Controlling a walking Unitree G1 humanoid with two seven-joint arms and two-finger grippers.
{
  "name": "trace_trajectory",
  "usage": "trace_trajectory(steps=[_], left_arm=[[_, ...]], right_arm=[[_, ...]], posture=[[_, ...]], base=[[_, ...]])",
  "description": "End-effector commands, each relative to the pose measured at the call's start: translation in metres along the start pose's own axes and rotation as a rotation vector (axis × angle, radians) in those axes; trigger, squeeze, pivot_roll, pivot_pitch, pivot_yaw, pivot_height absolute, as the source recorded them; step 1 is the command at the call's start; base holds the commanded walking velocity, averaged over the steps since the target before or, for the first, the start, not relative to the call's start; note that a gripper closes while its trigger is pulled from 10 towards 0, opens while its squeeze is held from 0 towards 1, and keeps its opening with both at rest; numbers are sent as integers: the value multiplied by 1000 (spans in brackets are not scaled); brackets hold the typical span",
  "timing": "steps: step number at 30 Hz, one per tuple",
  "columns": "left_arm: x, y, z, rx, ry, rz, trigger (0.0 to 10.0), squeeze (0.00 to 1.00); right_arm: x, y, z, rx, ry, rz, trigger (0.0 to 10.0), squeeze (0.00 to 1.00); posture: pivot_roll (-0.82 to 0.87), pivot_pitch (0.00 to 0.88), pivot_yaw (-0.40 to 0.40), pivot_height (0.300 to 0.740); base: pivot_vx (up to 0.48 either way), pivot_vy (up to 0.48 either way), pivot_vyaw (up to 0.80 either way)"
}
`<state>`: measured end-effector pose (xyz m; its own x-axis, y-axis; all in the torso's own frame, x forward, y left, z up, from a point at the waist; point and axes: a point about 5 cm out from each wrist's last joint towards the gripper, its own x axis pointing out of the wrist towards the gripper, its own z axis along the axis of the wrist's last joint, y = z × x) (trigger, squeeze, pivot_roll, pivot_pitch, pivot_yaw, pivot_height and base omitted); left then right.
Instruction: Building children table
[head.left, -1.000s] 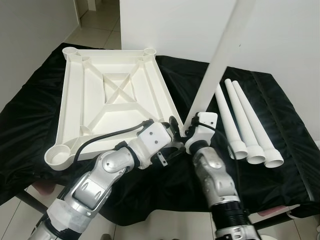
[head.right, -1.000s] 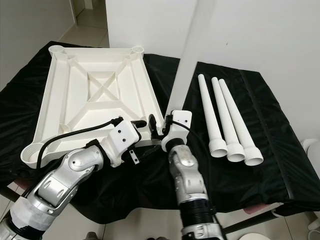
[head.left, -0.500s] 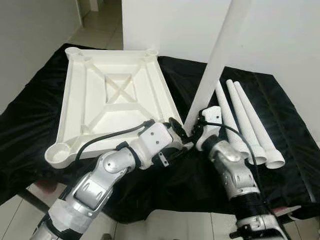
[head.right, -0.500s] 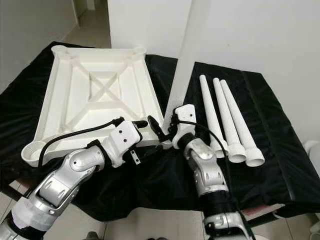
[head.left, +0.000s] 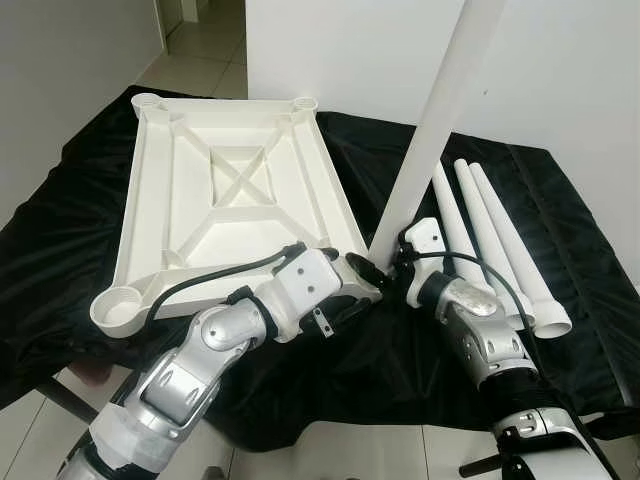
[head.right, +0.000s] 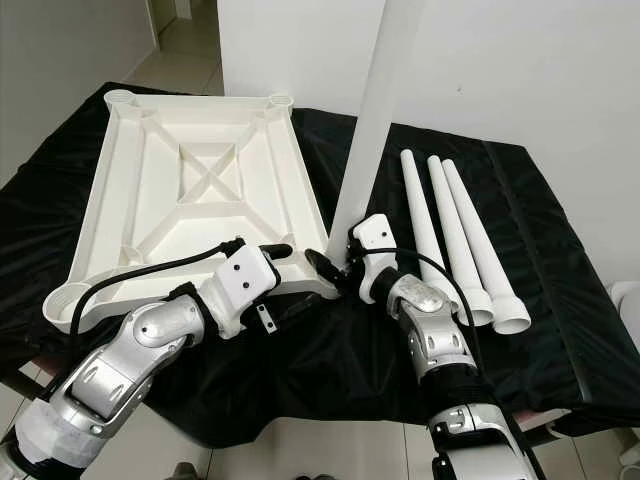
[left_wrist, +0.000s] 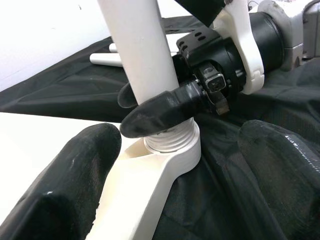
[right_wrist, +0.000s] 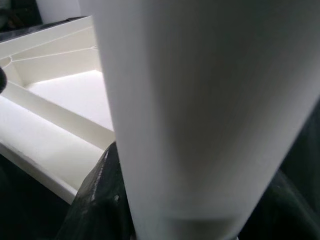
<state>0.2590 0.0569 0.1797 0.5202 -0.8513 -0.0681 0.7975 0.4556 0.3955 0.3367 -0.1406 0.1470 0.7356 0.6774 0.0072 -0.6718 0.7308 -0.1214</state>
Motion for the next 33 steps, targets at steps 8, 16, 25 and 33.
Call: trace_trajectory(steps=[8, 16, 25, 33], left_arm=[[-1, -7, 1, 1, -1, -92, 10000, 0], [-1, -7, 1, 2, 2, -91, 10000, 0], [-4, -4, -2, 9, 18, -85, 10000, 0], [-5, -4, -3, 17, 21, -96, 10000, 0]], right_arm=[[-3, -2, -5, 11, 24, 25, 0, 0], [-4, -1, -6, 49, 11, -34, 10000, 0], [-3, 10, -1, 76, -41, -289, 10000, 0], [-7, 23, 1, 121, -59, -619, 10000, 0]], posture=[[77, 81, -72, 740], [77, 86, -76, 740], [78, 81, -80, 740], [83, 76, -80, 740]], base=[[0, 0, 0], [0, 0, 0], [0, 0, 0], [0, 0, 0]])
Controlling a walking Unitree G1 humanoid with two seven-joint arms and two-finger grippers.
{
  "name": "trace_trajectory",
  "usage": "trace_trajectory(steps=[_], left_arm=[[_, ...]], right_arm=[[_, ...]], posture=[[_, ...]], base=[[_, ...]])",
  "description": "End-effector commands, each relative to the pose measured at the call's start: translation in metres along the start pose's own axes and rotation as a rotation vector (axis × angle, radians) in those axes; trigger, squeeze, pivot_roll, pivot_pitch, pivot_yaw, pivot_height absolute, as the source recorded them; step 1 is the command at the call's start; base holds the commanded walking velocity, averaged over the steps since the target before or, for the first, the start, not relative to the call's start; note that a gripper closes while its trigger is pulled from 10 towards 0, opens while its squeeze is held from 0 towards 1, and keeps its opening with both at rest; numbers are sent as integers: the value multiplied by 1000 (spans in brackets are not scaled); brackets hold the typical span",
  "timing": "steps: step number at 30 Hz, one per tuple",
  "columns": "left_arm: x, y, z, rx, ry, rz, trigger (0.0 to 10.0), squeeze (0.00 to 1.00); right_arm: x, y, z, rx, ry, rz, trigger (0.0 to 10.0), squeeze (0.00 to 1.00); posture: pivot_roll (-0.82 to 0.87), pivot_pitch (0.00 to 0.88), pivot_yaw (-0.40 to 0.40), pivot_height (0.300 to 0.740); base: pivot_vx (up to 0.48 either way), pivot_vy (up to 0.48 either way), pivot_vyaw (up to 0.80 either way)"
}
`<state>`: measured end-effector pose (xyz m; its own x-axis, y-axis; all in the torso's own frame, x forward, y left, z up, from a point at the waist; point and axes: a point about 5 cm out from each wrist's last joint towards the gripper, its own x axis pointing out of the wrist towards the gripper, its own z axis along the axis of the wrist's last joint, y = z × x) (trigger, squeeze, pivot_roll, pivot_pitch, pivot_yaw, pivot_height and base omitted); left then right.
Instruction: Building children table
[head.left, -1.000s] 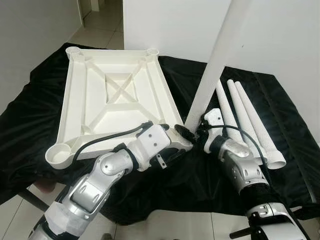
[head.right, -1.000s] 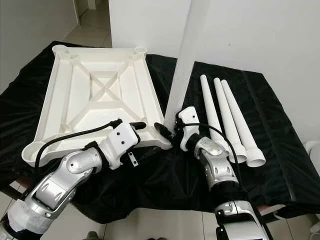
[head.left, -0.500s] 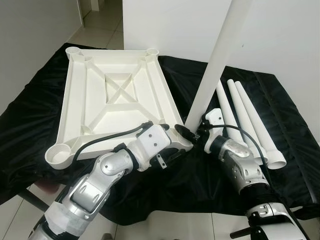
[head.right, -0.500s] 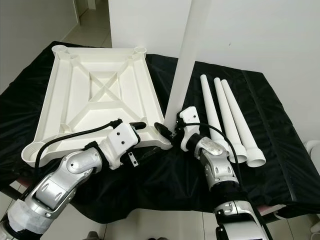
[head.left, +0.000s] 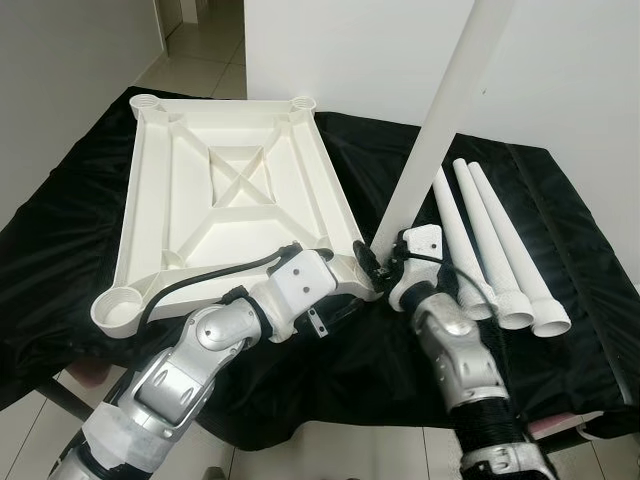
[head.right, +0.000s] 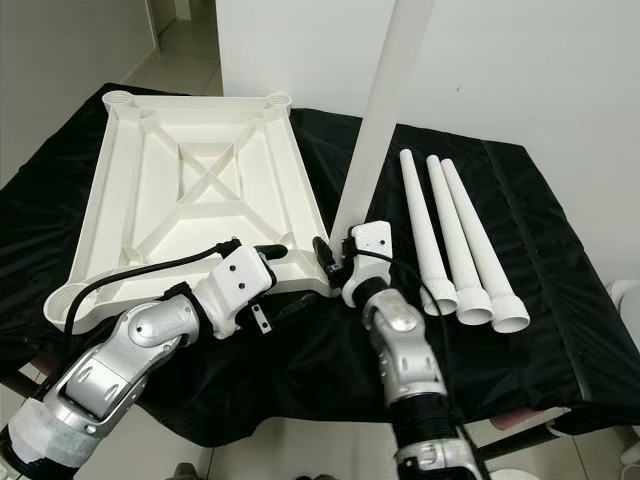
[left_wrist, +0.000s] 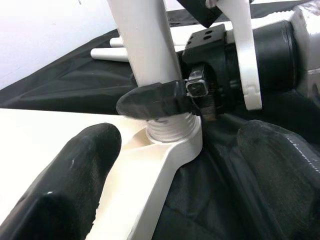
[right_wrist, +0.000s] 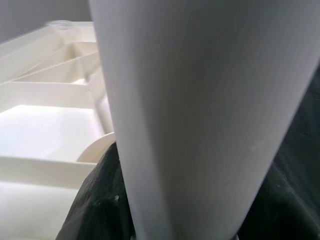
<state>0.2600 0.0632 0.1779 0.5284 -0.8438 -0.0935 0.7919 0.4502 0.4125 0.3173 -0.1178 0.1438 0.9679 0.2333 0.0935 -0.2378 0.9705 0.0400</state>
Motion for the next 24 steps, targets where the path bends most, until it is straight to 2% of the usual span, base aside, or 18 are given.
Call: trace_trajectory(steps=[1, 2, 4, 7, 19, 20, 24], left_arm=[[-1, -7, 1, 0, -7, -98, 10000, 0], [-1, -7, 1, 0, -7, -98, 10000, 0], [-2, -8, 1, 2, -4, -102, 10000, 0], [-3, -8, 0, 3, -2, -103, 10000, 0], [-2, -5, 0, 12, -1, -109, 10000, 0], [-2, -5, 0, 13, -1, -110, 10000, 0], [-3, -5, -1, 14, 1, -114, 10000, 0]], right_arm=[[-8, -11, 2, -15, -8, -186, 10000, 0], [-8, -11, 2, -15, -8, -186, 10000, 0], [-14, -4, 2, 1, -11, -279, 10000, 0], [-16, 4, 4, 17, -6, -281, 10000, 0], [-19, 6, 8, 36, 2, -309, 10000, 0], [-19, 7, 8, 26, -2, -302, 10000, 1000], [-20, 6, 11, 24, -20, -288, 10000, 1000]], posture=[[83, 76, -80, 740], [83, 76, -80, 740], [86, 69, -80, 740], [80, 65, -74, 740], [77, 62, -72, 740], [77, 61, -70, 740], [79, 61, -69, 740]], base=[[0, 0, 0], [0, 0, 0], [0, 0, 0], [0, 0, 0], [0, 0, 0], [0, 0, 0], [0, 0, 0]])
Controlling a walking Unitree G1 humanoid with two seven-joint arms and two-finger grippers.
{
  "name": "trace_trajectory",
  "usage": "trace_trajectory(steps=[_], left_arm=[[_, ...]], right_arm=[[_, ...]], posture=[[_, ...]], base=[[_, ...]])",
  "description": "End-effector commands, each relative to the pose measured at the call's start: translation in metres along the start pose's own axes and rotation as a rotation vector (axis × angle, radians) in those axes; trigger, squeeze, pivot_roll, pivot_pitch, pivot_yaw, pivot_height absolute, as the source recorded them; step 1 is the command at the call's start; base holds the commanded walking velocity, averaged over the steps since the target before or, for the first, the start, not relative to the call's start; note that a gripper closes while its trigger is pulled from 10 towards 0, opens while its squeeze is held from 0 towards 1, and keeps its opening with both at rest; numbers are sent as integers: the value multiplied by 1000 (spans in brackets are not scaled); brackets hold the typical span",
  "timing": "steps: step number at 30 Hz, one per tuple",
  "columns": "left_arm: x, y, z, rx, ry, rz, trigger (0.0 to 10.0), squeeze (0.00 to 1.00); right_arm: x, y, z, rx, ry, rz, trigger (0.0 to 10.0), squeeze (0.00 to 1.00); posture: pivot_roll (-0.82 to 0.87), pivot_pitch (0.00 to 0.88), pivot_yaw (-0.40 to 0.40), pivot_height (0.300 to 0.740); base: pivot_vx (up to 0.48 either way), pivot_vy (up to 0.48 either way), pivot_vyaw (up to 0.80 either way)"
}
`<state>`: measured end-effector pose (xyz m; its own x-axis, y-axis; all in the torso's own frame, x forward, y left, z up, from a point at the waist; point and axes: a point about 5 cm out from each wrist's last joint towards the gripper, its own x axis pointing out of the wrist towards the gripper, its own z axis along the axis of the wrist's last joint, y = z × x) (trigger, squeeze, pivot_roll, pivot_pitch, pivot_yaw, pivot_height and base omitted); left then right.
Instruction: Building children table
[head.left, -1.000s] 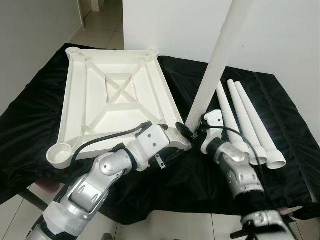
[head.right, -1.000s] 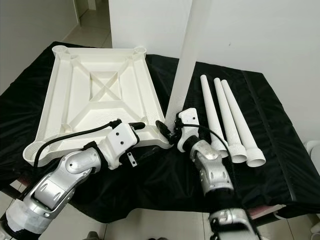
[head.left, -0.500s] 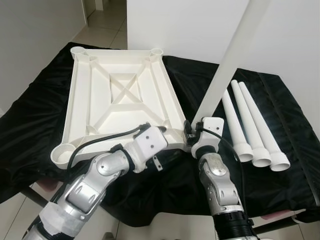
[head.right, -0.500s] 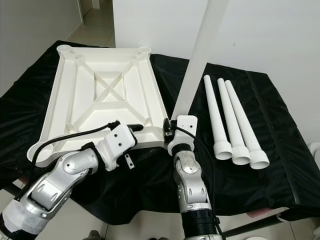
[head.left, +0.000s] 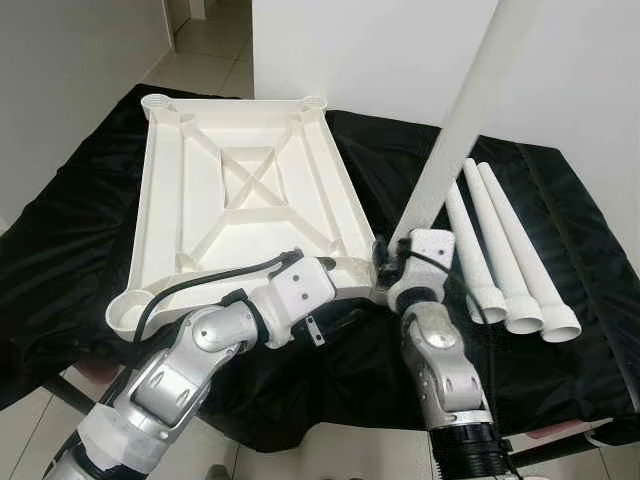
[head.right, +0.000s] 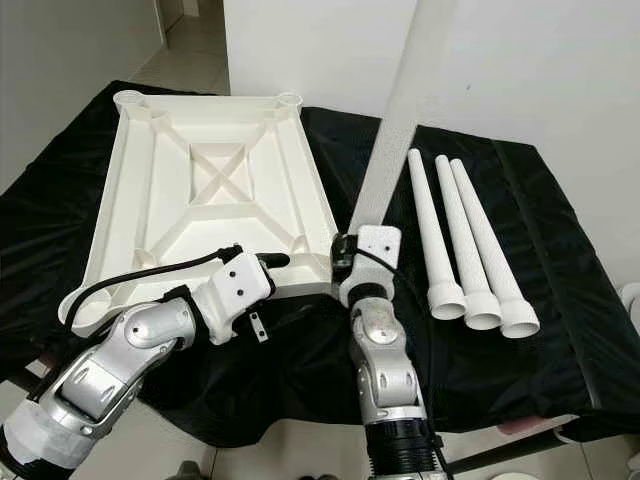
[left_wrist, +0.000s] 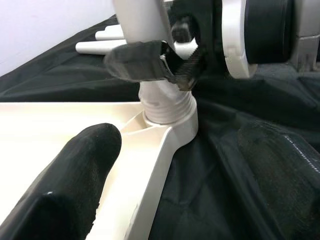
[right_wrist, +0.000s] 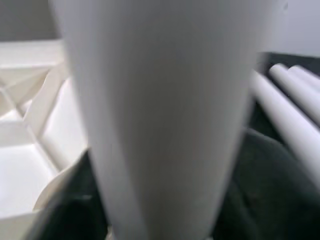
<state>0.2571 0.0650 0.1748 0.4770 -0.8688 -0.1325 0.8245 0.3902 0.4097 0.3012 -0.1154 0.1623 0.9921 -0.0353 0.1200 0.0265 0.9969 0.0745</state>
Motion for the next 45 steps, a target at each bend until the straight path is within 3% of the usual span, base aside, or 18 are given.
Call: trace_trajectory(steps=[1, 9, 10, 11, 13, 14, 19, 24, 34, 35, 36, 37, 45], left_arm=[[-1, -2, 2, 9, -10, -47, 10000, 0], [-2, -2, 2, 10, -8, -53, 10000, 0], [-3, -2, 2, 10, -8, -55, 10000, 0], [-3, -2, 2, 10, -8, -55, 10000, 0], [-2, -2, 2, 10, -11, -57, 10000, 0], [-2, -2, 2, 10, -11, -57, 10000, 0], [0, -4, 5, -3, -27, -67, 10000, 0], [3, -7, 7, -8, -33, -75, 10000, 0], [5, -6, 9, -9, -38, -67, 10000, 0], [4, -6, 9, -9, -37, -66, 10000, 0], [4, -6, 9, -9, -37, -66, 10000, 0], [4, -6, 9, -6, -36, -63, 10000, 0], [5, -8, 10, -11, -38, -59, 10000, 0]], right_arm=[[-7, -4, -5, 11, 11, -3, 10000, 1000], [-3, -11, -1, -14, 7, 90, 10000, 1000], [-2, -13, 0, -14, 5, 119, 10000, 0], [-2, -13, 0, -14, 5, 119, 10000, 0], [2, -13, -2, -22, 29, 266, 10000, 0], [2, -13, -2, -22, 29, 266, 10000, 0], [13, -18, -4, -93, 43, 493, 10000, 0], [22, -25, -7, -161, 62, 586, 10000, 0], [30, -32, -16, -194, 104, 671, 10000, 0], [31, -32, -20, -189, 127, 691, 7451, 0], [31, -32, -20, -189, 127, 691, 7451, 0], [31, -32, -23, -174, 140, 715, 0, 0], [30, -32, -28, -162, 159, 736, 0, 0]], posture=[[79, 60, -68, 740], [82, 61, -70, 740], [82, 60, -69, 740], [82, 60, -69, 740], [79, 60, -67, 740], [79, 60, -67, 740], [66, 67, -60, 740], [66, 72, -60, 740], [82, 79, -70, 740], [83, 78, -71, 740], [83, 78, -71, 740], [85, 78, -74, 740], [88, 83, -81, 740]], base=[[0, 0, 0], [0, 0, 0], [0, 0, 0], [0, 0, 0], [0, 0, 0], [0, 0, 0], [0, 0, 0], [0, 0, 0], [0, 0, 0], [0, 0, 0], [0, 0, 0], [0, 0, 0], [0, 0, 0]])
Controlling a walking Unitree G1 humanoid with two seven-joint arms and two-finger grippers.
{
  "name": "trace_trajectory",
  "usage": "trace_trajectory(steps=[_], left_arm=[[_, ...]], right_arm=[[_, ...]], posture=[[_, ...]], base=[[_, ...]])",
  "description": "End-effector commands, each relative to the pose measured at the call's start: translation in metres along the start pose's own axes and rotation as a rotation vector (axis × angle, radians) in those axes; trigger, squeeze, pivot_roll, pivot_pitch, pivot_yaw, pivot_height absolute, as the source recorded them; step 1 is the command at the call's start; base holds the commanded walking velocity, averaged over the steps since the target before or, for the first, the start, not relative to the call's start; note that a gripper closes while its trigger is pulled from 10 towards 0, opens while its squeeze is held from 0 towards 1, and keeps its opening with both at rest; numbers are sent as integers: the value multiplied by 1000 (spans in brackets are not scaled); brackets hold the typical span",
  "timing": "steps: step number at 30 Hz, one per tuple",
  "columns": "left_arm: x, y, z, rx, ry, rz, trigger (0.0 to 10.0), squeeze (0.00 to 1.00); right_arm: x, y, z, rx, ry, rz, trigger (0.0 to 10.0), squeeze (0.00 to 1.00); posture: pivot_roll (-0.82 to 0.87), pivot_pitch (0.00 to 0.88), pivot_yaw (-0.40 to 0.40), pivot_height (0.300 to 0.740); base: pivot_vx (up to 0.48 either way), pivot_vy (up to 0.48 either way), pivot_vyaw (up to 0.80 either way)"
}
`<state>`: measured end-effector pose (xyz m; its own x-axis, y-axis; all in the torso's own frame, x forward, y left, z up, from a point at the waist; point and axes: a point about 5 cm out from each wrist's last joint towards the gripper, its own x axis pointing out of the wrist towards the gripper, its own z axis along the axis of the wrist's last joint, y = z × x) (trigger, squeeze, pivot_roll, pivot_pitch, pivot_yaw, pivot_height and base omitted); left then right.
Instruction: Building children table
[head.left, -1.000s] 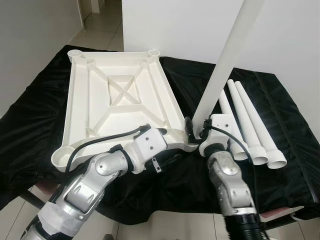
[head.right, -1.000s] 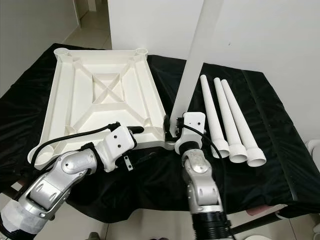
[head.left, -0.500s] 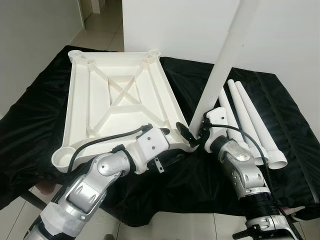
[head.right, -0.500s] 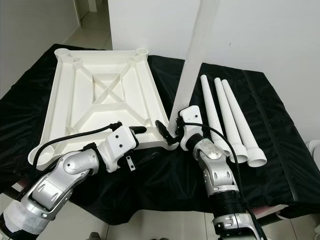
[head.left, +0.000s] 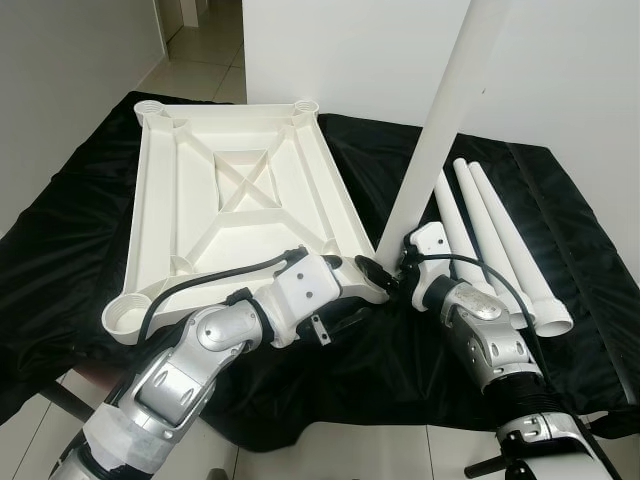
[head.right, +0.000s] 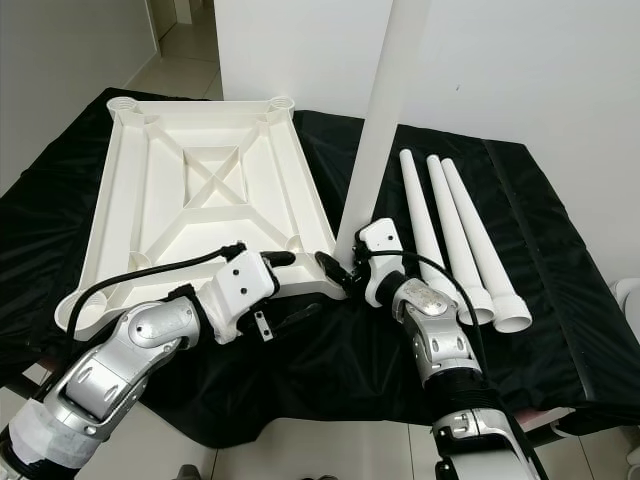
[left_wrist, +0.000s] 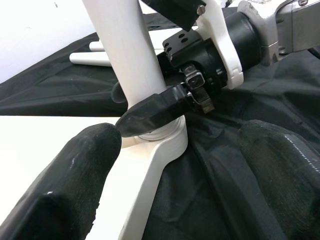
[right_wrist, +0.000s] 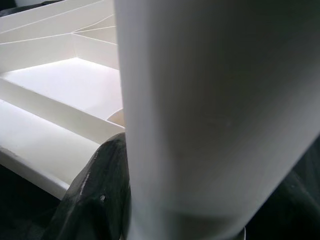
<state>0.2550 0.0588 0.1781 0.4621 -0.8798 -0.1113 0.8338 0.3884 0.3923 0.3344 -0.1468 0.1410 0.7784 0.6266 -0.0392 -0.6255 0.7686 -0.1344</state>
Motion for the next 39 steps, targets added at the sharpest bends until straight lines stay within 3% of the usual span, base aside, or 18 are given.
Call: trace_trajectory(steps=[1, 6, 7, 12, 13, 17, 24, 27, 29, 32, 33, 35, 39], left_arm=[[2, -7, 4, 4, -12, -51, 10000, 0], [2, -7, 4, 1, -12, -51, 10000, 0], [2, -7, 4, -7, -9, -48, 10000, 0], [2, -6, 3, -24, -7, -44, 10000, 0], [1, -6, 1, -69, 9, -33, 10000, 0], [0, -5, -2, -101, 27, -20, 10000, 0], [-1, -3, -2, -89, 30, -7, 10000, 0], [-3, -1, -1, -80, 31, 2, 10000, 0], [-3, -1, -1, -80, 31, 2, 10000, 0], [-4, 1, -1, -79, 30, 23, 10000, 0], [-4, 1, -1, -79, 30, 23, 10000, 0], [-4, 4, 0, -84, 25, 55, 10000, 0], [-4, 6, 1, -101, 15, 81, 10000, 0]], right_arm=[[-1, 2, -6, 20, 21, 22, 0, 0], [-2, 3, -8, 28, 12, 10, 0, 0], [-2, 4, -10, 47, 13, -6, 10000, 0], [-3, 7, -11, 63, 14, -27, 10000, 0], [-3, 13, -12, 88, 4, -102, 10000, 0], [-4, 17, -13, 113, -10, -165, 10000, 0], [-5, 23, -12, 144, -15, -240, 10000, 0], [-5, 27, -14, 176, 11, -420, 10000, 0], [-5, 27, -14, 176, 11, -420, 10000, 0], [-9, 29, -17, 188, 36, -606, 10000, 0], [-9, 29, -17, 188, 36, -606, 10000, 0], [-12, 34, -21, 226, 49, -790, 10000, 0], [-9, 46, -20, 254, 44, -806, 10000, 0]], posture=[[87, 87, -83, 740], [84, 86, -82, 740], [79, 89, -80, 740], [71, 93, -78, 740], [62, 104, -82, 740], [62, 108, -84, 740], [61, 107, -82, 740], [64, 105, -87, 740], [64, 105, -87, 740], [67, 100, -91, 740], [67, 100, -91, 740], [72, 95, -91, 740], [72, 91, -90, 740]], base=[[0, 0, 0], [0, 0, 0], [0, 0, 0], [0, 0, 0], [0, 0, 0], [0, 0, 0], [0, 0, 0], [0, 0, 0], [0, 0, 0], [0, 0, 0], [0, 0, 0], [0, 0, 0], [0, 0, 0]])
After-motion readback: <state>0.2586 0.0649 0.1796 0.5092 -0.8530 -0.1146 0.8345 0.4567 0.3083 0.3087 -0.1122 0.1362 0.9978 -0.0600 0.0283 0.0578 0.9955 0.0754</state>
